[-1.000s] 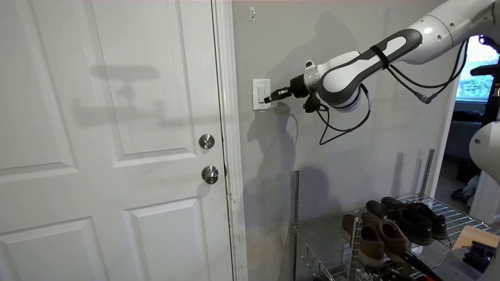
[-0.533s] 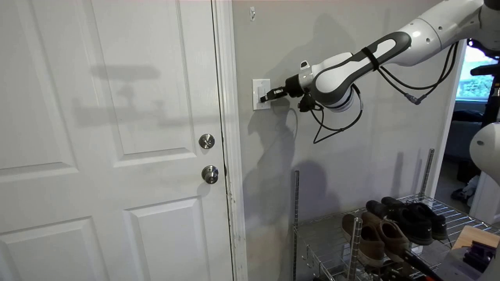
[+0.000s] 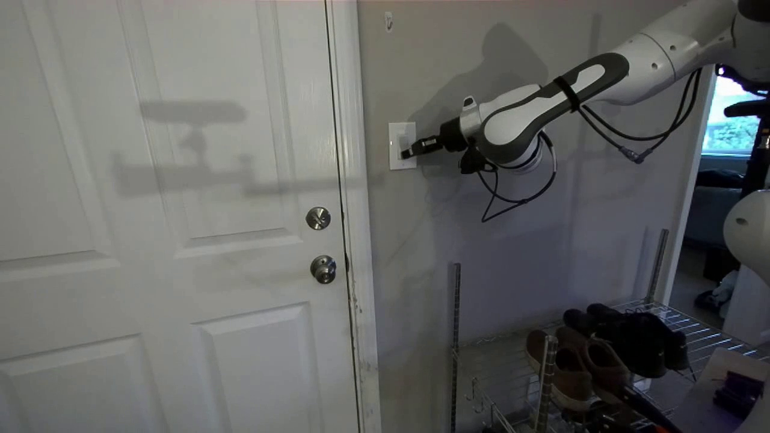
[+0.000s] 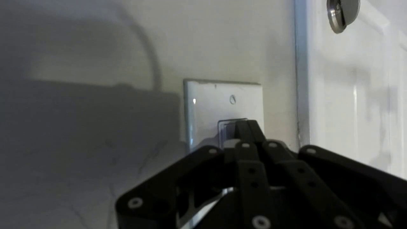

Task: Turn off the light switch.

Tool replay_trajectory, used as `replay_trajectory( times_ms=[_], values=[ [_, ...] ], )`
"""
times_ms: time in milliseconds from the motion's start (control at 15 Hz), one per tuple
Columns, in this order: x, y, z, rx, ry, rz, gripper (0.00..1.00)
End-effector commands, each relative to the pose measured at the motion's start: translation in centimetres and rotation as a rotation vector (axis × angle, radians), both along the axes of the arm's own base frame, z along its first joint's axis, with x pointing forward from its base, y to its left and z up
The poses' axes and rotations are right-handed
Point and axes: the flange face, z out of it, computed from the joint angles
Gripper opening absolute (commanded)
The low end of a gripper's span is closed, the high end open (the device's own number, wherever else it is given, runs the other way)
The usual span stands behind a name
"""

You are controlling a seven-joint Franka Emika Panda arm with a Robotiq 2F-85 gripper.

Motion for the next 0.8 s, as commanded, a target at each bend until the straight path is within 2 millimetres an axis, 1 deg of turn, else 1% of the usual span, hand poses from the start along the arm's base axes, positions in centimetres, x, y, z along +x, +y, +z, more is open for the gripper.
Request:
replay_trajectory(
  times_ms=[0, 333, 467, 533, 600, 667, 733],
  values=[
    [-0.5, 0.5, -0.2, 0.007, 0.007, 0.018, 0.02],
    [-4.2, 1.4, 1.5, 0.036, -0.001, 0.054, 0.02],
    [-5.4, 1.3, 2.0, 0.047, 0.001, 0.054, 0.01],
    [-5.8, 1.0, 2.3, 0.052, 0.002, 0.045, 0.08],
    [-6.2, 0.8, 2.3, 0.063, 0.01, 0.035, 0.28],
    [-5.0, 1.0, 2.3, 0.044, -0.008, 0.046, 0.08],
    [-5.4, 0.8, 2.4, 0.046, -0.006, 0.041, 0.14]
  ],
)
